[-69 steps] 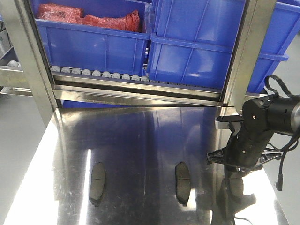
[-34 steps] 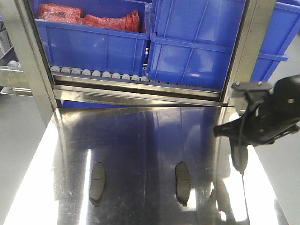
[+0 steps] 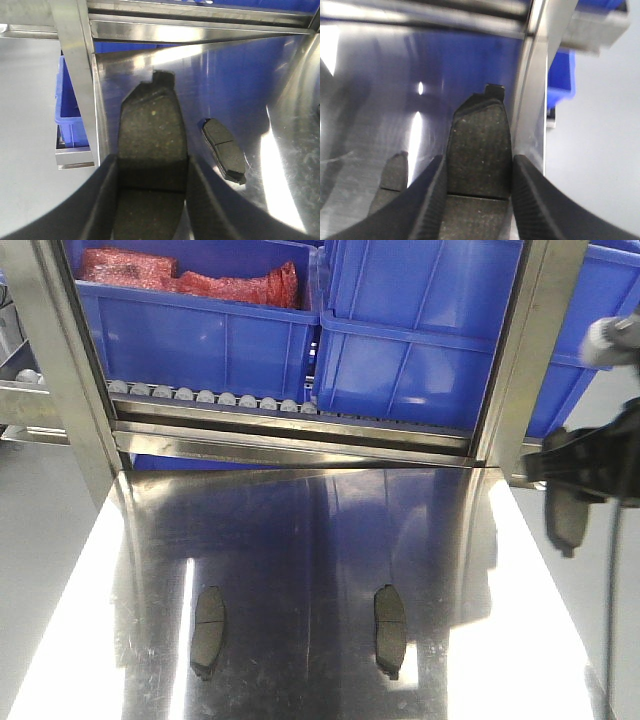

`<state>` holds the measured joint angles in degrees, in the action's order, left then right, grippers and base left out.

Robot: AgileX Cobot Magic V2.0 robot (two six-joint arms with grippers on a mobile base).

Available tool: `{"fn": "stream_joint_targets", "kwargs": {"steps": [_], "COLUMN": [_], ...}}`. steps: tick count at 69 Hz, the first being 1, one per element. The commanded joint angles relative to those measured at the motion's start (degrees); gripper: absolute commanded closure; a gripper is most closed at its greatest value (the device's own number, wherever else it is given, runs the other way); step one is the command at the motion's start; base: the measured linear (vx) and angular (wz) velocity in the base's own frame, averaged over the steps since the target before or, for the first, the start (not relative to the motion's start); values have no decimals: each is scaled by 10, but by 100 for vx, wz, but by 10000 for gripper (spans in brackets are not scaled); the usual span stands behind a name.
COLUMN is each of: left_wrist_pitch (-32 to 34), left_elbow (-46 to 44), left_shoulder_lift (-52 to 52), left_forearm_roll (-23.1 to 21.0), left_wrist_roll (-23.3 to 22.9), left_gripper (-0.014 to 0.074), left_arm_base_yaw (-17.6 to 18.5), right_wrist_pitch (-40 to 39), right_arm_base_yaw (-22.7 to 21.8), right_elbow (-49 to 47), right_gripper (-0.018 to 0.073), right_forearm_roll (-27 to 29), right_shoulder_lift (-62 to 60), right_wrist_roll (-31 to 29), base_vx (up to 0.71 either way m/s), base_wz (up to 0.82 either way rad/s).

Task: Move and align brake pads A on conveyor
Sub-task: 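Lift the grasped brake pad with the right gripper and withdraw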

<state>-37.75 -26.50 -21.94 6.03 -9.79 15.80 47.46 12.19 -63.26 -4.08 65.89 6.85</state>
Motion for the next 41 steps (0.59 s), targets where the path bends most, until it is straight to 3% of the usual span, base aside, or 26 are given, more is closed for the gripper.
{"fn": "stream_joint_targets", "kwargs": {"steps": [1,20,41], "left_wrist_pitch": [54,54,54], "left_elbow": [-17,-17,-17], "left_shoulder_lift": [-4,-4,-4], "left_forearm_roll": [3,3,3], "left_wrist_roll": [-1,-1,-1], "left_gripper": [603,603,603], "left_arm_base_yaw": [0,0,0], "right_wrist_pitch": [-46,-177,-184], "right_arm_base_yaw": [0,0,0], "right_elbow": [-6,169,307], "right_gripper": [571,569,566], "right_forearm_roll": [-8,-5,-6], "right_shoulder_lift": [-51,-221,-380], "right_wrist_roll": [-13,-13,-13], "base_vx": [0,0,0], "base_wz": [0,0,0]}}
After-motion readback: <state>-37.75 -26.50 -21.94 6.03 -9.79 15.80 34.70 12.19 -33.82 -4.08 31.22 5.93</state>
